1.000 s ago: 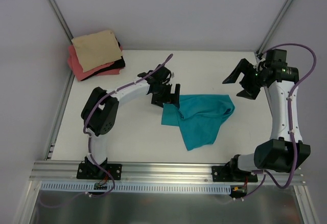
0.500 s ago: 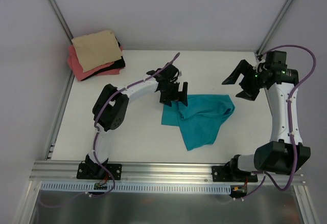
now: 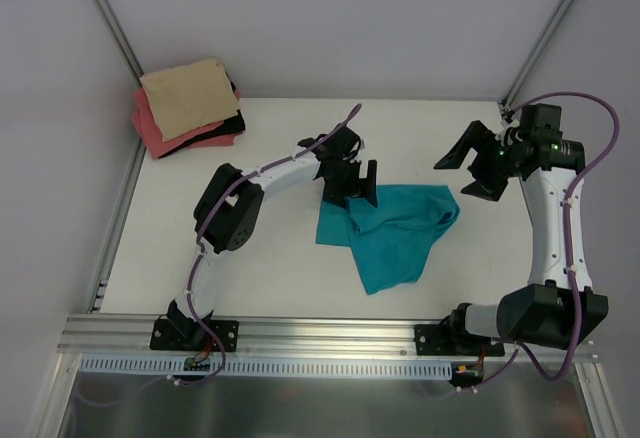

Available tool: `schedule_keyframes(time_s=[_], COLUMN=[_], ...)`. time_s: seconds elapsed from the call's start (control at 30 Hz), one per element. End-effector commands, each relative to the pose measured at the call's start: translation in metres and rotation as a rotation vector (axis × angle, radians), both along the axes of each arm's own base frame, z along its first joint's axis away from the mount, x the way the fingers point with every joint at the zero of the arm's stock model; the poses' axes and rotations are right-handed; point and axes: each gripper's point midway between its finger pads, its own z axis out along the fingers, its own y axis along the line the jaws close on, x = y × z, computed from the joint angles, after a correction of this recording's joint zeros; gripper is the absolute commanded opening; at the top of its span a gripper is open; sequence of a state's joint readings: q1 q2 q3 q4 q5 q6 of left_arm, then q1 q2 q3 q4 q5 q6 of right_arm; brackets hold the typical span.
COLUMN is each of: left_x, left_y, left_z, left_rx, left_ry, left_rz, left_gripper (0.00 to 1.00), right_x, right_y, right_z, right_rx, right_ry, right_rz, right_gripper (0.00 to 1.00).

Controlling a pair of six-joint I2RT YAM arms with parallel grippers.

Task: Fold and stack the t-shirts
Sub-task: Flatten out the tshirt

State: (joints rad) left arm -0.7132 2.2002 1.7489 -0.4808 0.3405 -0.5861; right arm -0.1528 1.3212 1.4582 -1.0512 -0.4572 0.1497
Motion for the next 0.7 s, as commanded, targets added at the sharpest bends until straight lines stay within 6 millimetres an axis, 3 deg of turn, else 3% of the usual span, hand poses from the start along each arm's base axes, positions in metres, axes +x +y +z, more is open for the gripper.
schedule_keyframes(time_s=[0.0,0.27,0.3,0.37,0.5,0.67], left_x=[0.002,0.006,0.005,0.005,0.014,0.013], left_y=[-0.017,-0.022,-0.019,-0.014,0.003,0.012], left_z=[0.017,0.029,0.018,0.017,0.036,0.035], left_rx=[-0.043,-0.015,0.024,0.052,0.099,0.125], left_ry=[-0.031,-0.095,-0.068,-0.063,-0.172,-0.190], left_rz=[-0.007,-0.054,-0.047,-0.041,-0.006,-0.038], left_gripper=[0.99,0.99,0.99,0.99,0.99,0.99], right_x=[-0.004,-0.008,-0.008,-0.009,-0.010,-0.009], right_y=[0.003,0.006,0.006,0.006,0.007,0.007], right_z=[0.008,0.006,0.006,0.004,0.004,0.003], right_rx=[0.022,0.033,0.036,0.037,0.038,0.045], right_ry=[-0.025,-0.024,-0.024,-0.020,-0.023,-0.019], right_rz=[-0.003,0.004,0.004,0.006,0.007,0.006], right_gripper=[0.99,0.99,0.99,1.00,1.00,0.99])
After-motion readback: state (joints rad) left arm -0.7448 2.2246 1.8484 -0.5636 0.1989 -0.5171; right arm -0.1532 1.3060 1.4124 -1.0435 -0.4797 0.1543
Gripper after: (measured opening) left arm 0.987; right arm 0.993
